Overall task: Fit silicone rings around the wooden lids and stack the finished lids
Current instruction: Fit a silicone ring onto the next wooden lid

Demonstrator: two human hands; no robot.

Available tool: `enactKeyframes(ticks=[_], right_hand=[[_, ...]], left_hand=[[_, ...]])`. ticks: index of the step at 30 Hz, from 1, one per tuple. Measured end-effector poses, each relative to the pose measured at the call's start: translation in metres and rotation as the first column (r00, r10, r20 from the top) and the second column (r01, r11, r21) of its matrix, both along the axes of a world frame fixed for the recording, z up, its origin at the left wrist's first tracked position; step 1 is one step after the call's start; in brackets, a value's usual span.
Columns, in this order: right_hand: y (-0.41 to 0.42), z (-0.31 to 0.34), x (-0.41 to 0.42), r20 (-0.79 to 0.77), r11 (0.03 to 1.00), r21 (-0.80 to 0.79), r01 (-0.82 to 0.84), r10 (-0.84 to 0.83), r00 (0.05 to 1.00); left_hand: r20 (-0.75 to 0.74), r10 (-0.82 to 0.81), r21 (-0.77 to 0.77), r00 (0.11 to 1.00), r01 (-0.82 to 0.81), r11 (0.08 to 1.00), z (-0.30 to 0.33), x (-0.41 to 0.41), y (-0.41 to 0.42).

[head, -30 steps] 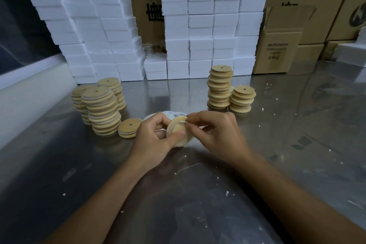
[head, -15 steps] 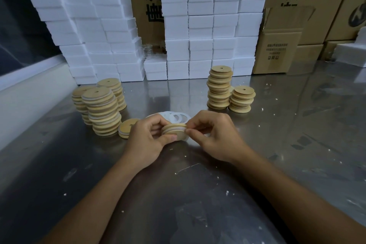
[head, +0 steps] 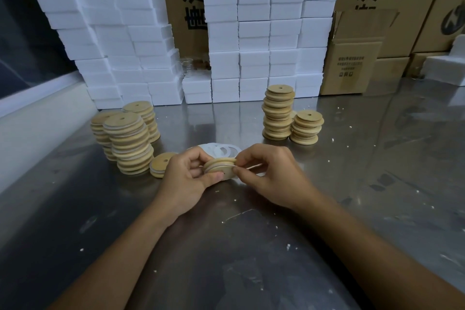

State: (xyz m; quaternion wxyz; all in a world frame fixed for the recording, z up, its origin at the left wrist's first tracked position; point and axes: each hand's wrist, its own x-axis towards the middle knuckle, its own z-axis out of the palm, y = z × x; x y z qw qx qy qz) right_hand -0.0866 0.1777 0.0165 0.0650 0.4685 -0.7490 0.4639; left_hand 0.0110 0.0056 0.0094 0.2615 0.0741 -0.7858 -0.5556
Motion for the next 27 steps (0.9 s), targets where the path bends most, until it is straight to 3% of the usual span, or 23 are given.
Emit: enactKeyframes(ticks=[4,8,10,13,15,20,27], right_hand=[[0.000,-0.002,0.000,0.048,1.000,-0.026,0.009,-0.008,0.999],[-0.001,-0.003,0.003,0.045,0.998,-0.055,0.031,-0.029,0.999],[-0.001,-0.002,0.004,0.016,0.998,-0.056,0.032,-0.031,0.999],[-0.002,0.001,0.005,-0.103,1.000,-0.003,0.024,-0.024,0.994],[-0.002,0.002,0.006,-0.178,1.000,0.023,0.014,-0.009,0.984],[-0.004,0.002,0.007,-0.192,1.000,0.017,0.001,0.002,0.981],[-0.003,0.004,0.006,-0.126,1.000,0.021,0.006,-0.003,0.992]], left_hand=[[-0.008,-0.025,0.089,1.000,0.025,0.996,-0.002,0.000,0.001],[-0.002,-0.013,0.082,1.000,0.013,0.997,-0.004,-0.002,0.001],[-0.026,0.019,-0.038,0.999,-0.020,0.999,-0.005,-0.004,0.003],[-0.134,0.027,-0.342,0.991,-0.072,0.937,-0.006,-0.004,0.010],[-0.178,0.019,-0.409,0.984,-0.092,0.908,-0.005,-0.005,0.012],[-0.139,0.026,-0.331,0.990,-0.071,0.941,-0.004,-0.006,0.005],[-0.117,-0.004,-0.339,0.993,-0.036,0.940,-0.001,-0.003,0.005]])
